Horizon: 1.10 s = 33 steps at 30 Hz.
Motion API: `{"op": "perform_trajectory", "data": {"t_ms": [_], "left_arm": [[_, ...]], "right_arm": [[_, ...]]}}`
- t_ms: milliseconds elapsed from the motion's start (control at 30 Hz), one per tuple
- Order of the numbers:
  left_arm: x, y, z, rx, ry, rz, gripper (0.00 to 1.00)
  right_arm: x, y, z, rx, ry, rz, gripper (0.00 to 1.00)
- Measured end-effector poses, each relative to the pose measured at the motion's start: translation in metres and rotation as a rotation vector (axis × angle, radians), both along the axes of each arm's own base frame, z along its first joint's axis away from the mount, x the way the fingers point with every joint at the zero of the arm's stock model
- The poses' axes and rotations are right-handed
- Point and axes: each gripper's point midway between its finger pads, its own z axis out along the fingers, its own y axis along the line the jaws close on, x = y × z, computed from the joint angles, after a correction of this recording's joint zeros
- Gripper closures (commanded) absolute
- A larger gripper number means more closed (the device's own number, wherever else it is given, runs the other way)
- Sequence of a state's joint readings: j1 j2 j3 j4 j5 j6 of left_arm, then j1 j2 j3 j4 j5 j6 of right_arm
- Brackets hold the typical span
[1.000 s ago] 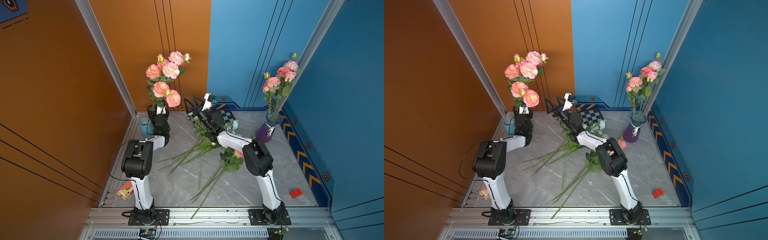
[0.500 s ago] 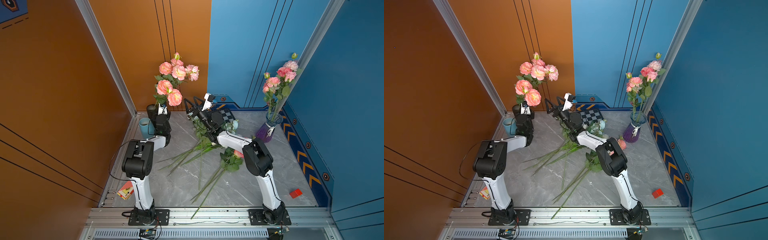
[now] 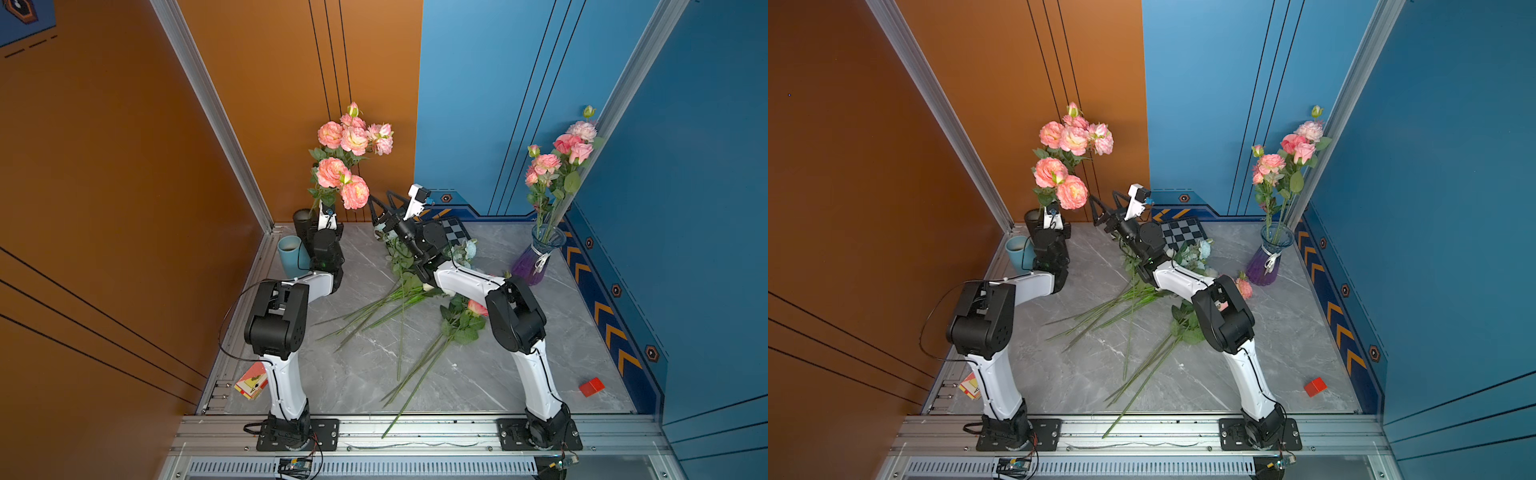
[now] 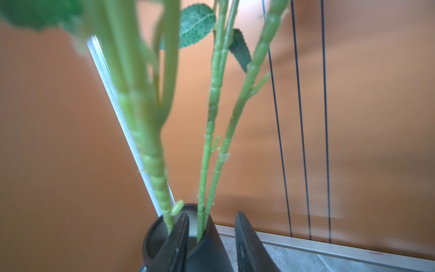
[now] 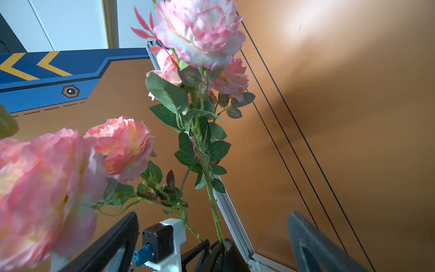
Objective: Place the pink flowers into the vase
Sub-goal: Place the flower in the vase.
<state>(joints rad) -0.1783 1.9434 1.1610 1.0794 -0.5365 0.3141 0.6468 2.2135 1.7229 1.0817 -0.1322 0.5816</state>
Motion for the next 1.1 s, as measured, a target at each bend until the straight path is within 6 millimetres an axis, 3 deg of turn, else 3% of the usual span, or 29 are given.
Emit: {"op": "perform_trajectory", "data": {"t_ms": [433, 600, 900, 1000, 1100], "left_arm": [[-0.005, -0.018, -0.003, 0.008, 0.012, -0.043, 0.42], [-0.011, -0.035, -0.003, 0.022, 0.02, -0.084, 0.26], [-0.039, -0.082, -0.016, 0.043, 0.062, -0.193, 0.01], [-0.051, -0.097, -0.022, 0.048, 0.079, -0.229, 0.01], [-0.066, -0.113, -0.025, 0.054, 0.091, -0.268, 0.01]], "right_arm": [[0.004, 0.004, -0.01, -0.033, 0.04, 0.003, 0.0], [0.003, -0.003, -0.01, -0.075, 0.085, -0.009, 0.0], [-0.001, -0.064, -0.004, -0.209, 0.233, -0.164, 0.0], [0.001, -0.088, -0.02, -0.28, 0.324, -0.232, 0.0], [0.004, -0.109, -0.048, -0.373, 0.454, -0.29, 0.0]]}}
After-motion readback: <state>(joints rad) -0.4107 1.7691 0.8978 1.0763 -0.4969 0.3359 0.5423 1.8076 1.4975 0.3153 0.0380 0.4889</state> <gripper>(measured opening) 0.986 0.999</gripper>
